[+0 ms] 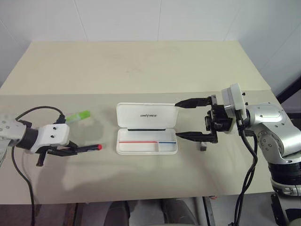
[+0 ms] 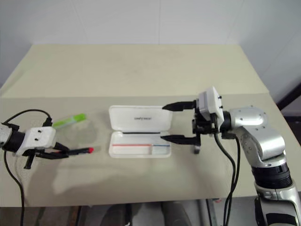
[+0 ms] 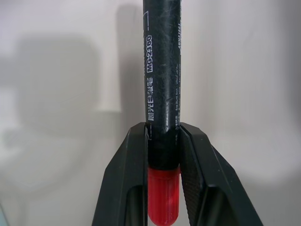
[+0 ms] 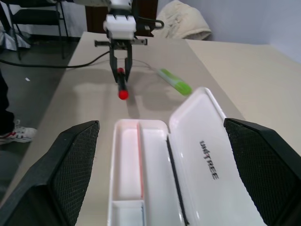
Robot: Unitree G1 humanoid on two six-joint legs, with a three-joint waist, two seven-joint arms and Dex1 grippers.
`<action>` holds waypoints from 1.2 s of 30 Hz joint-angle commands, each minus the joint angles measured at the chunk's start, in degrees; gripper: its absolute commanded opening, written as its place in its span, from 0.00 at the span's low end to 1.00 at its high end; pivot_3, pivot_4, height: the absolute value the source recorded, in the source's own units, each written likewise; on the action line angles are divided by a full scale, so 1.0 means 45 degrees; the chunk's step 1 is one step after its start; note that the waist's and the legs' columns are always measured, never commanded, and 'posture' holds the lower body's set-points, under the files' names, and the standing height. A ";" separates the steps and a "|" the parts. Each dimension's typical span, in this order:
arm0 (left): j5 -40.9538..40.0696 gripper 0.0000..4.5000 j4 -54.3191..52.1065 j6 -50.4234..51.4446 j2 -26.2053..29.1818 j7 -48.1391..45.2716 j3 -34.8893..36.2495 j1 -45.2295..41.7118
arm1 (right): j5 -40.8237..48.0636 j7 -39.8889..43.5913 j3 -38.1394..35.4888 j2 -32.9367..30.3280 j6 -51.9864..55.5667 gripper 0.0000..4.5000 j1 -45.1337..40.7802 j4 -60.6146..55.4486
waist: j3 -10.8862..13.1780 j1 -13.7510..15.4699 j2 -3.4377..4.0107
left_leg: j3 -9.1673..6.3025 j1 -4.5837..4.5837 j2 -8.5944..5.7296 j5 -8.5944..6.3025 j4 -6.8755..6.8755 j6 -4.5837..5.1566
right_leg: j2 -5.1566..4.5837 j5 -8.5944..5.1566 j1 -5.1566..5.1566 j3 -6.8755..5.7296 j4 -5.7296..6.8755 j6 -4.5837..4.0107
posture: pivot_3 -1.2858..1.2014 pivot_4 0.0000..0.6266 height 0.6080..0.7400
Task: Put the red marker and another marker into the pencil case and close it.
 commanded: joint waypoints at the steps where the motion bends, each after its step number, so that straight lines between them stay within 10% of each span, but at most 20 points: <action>1: -0.0387 0.12 -0.0509 0.0125 -0.0359 0.0066 -0.0004 -0.0749 | -0.0093 0.0049 -0.0665 -0.0185 -0.0514 1.00 0.0246 0.0086 | 0.0000 0.0017 0.0000 | -0.0002 -0.0001 0.0000 -0.0001 -0.0004 0.0001 | 0.0002 -0.0004 -0.0001 -0.0003 -0.0001 0.0000 | 0.52 0.24 1.00; 16: 0.1204 0.12 0.0653 0.2838 -0.5911 0.1909 -0.4053 -0.5645 | -0.0649 -0.0938 -0.1953 -0.1158 -0.0776 1.00 0.2133 -0.0858 | 0.0001 0.0359 -0.0002 | -0.0020 -0.0016 -0.0018 -0.0011 0.0179 0.0011 | 0.0010 0.0034 0.0063 0.0016 0.0021 0.0076 | 0.52 0.24 1.00; 36: 0.2457 0.12 0.1889 0.2544 -0.8057 0.2778 -0.5241 -0.6846 | -0.0187 -0.2269 -0.2757 -0.1173 -0.0175 1.00 0.3700 -0.2603 | 0.0001 0.0398 -0.0002 | -0.0032 -0.0016 -0.0028 -0.0015 0.0221 0.0018 | 0.0009 0.0057 0.0094 0.0028 0.0011 0.0105 | 0.52 0.24 1.00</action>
